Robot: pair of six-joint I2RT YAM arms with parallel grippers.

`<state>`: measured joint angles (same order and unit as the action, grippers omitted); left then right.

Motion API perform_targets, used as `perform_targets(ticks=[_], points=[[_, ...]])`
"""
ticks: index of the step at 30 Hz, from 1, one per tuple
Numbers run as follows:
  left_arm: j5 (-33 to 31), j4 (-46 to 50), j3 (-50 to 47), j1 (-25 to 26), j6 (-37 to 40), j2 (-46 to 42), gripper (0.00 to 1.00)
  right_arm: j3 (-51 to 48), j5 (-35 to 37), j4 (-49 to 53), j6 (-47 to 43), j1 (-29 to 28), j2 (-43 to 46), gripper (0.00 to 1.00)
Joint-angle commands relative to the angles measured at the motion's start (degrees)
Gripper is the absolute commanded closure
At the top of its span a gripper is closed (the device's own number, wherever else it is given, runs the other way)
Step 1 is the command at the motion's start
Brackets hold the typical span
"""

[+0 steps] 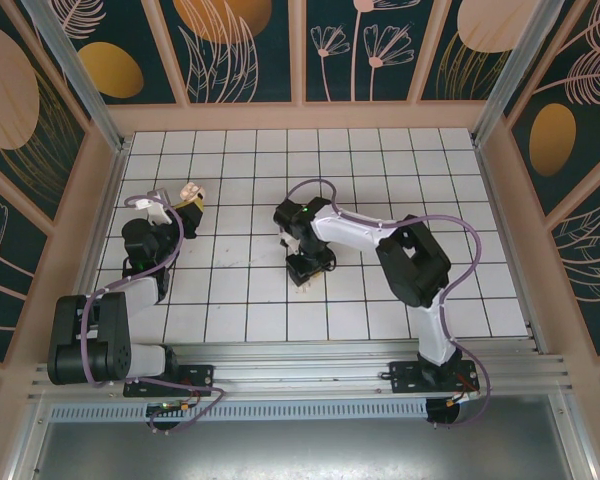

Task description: Insert the wireless bluetooth earbuds into the charging case

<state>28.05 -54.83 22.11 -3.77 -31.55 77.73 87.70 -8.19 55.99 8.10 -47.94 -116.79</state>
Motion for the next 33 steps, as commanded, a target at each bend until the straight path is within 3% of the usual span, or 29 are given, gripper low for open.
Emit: perform_targets(ticks=[1,6,9,33], points=[[1.12,-0.41,1.18,-0.27,1.33,-1.12,0.98,1.00,2.10,2.30,13.81,0.66,4.88,0.57],[1.13,-0.37,1.15,-0.27,1.34,-1.14,0.98,-3.73,-0.14,-0.17,34.31,1.16,8.76,0.57],[1.39,-0.41,1.16,-0.27,1.27,-0.95,0.98,-5.72,-2.32,-3.41,39.09,1.53,9.44,0.57],[1.39,-0.45,1.05,-0.29,1.49,-0.74,0.98,-6.73,-4.62,-5.79,37.21,1.51,0.82,0.66]])
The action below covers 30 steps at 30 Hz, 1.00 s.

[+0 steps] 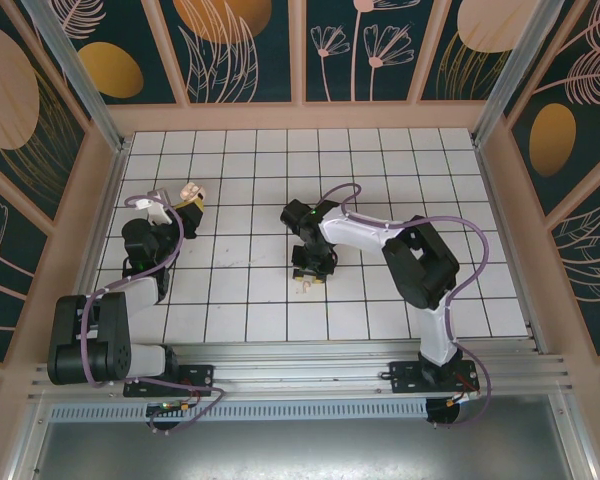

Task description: Insert the wireless bluetooth earbuds into the charging case

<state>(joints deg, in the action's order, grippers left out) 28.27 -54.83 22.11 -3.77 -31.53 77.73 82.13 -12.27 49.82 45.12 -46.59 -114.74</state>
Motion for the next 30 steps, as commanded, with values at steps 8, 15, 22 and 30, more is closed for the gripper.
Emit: perform_targets(ticks=[8,15,22,30], points=[[1.26,-0.27,0.87,-0.33,1.65,-0.64,0.98,-2.23,-1.09,0.01,0.63,-0.51,-1.68,0.68],[1.35,-0.21,0.83,-0.27,1.80,-0.67,0.98,-2.03,-1.01,-1.73,0.51,-0.61,-2.27,0.71],[2.39,-0.19,0.91,-0.27,2.32,-0.82,0.98,-3.51,0.00,-3.72,1.05,-0.61,-0.66,0.76],[10.79,-1.61,1.82,-0.14,7.35,-1.69,0.97,-5.49,7.10,-10.36,3.75,-0.52,6.60,0.79]])
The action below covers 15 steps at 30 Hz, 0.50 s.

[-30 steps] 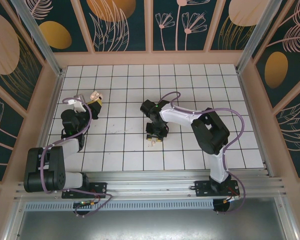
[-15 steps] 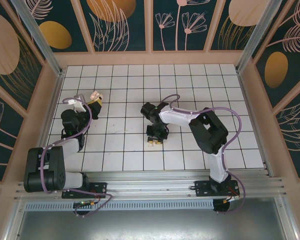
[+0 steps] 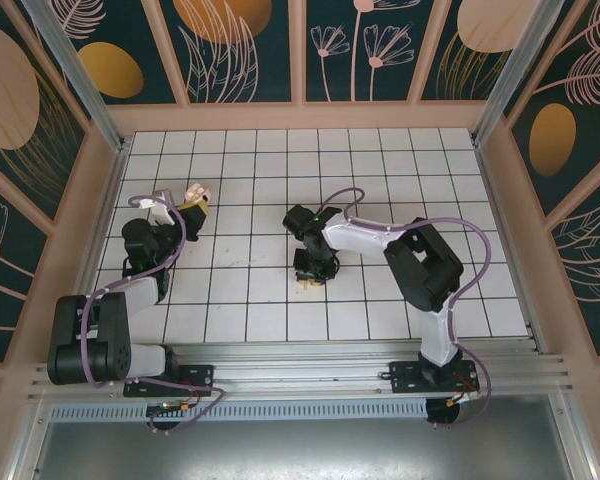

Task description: Insert the wireless bluetooth earbuds into the charging case

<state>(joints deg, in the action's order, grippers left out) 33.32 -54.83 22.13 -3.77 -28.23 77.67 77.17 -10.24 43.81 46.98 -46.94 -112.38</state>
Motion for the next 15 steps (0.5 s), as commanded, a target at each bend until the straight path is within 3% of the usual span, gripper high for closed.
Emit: perform_targets(ticks=[1,8,15], points=[[7.30,-0.99,2.28,-0.21,5.34,-1.77,0.97,-0.40,6.04,-5.37,1.80,-0.18,5.29,0.79],[21.65,8.06,7.82,0.05,19.78,-2.36,0.98,2.81,17.44,-15.68,-5.89,-1.05,14.45,0.80],[30.05,16.06,9.18,1.84,31.59,-3.98,0.99,4.53,14.69,-29.70,-19.89,-2.48,20.02,0.82]])
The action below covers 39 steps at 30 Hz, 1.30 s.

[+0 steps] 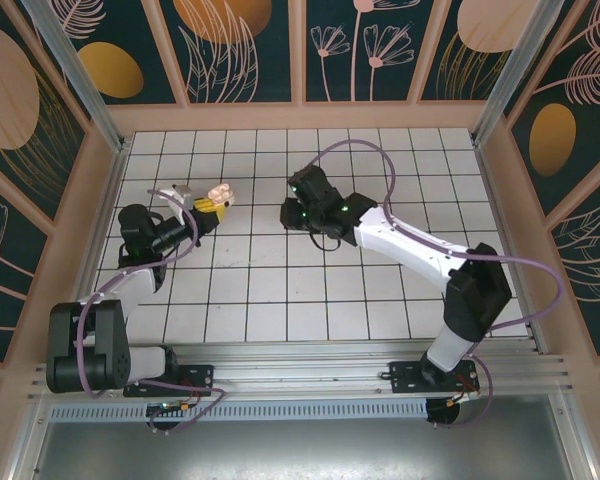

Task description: Insert the wireless bluetooth earbuds into the charging case

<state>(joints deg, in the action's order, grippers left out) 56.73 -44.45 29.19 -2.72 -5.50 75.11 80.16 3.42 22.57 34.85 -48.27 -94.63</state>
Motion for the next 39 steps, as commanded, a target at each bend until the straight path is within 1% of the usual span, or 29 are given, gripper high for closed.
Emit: perform_targets(ticks=[1,4,5,7,12,16,22,29,33,39], points=[[7.24,7.64,2.58,1.10,10.59,-1.54,0.99,1.75,0.09,-10.04,-9.22,-1.37,2.63,0.82],[8.63,12.35,3.72,1.98,15.52,-2.06,0.99,2.64,-2.30,-14.61,-12.85,-2.09,3.09,0.83],[8.96,13.36,3.98,2.21,16.68,-2.26,0.99,3.24,-4.48,-15.63,-13.62,-2.42,2.90,0.83],[9.36,14.48,4.26,2.61,18.30,-2.47,0.99,4.55,-6.57,-16.76,-15.10,-2.98,2.12,0.82],[9.39,18.05,5.17,3.20,22.64,-2.91,0.98,7.33,-7.75,-17.58,-17.78,-5.39,-0.41,0.83],[9.37,18.39,5.44,3.23,22.86,-2.78,0.98,7.44,-9.14,-20.04,-17.15,-6.58,-1.99,0.83],[9.45,18.36,5.62,3.34,22.27,-3.22,0.98,7.91,-9.13,-20.00,-16.57,-7.70,-4.39,0.83],[9.71,17.38,5.62,3.37,20.81,-3.57,0.98,7.03,-5.73,-18.64,-15.14,-7.74,-5.35,0.83],[9.80,16.89,5.77,3.35,20.26,-3.83,0.99,6.18,-5.01,-18.37,-14.46,-7.63,-5.49,0.83],[9.68,15.29,5.72,3.39,18.62,-4.01,0.99,5.24,-6.81,-19.22,-14.34,-7.73,-5.26,0.83]])
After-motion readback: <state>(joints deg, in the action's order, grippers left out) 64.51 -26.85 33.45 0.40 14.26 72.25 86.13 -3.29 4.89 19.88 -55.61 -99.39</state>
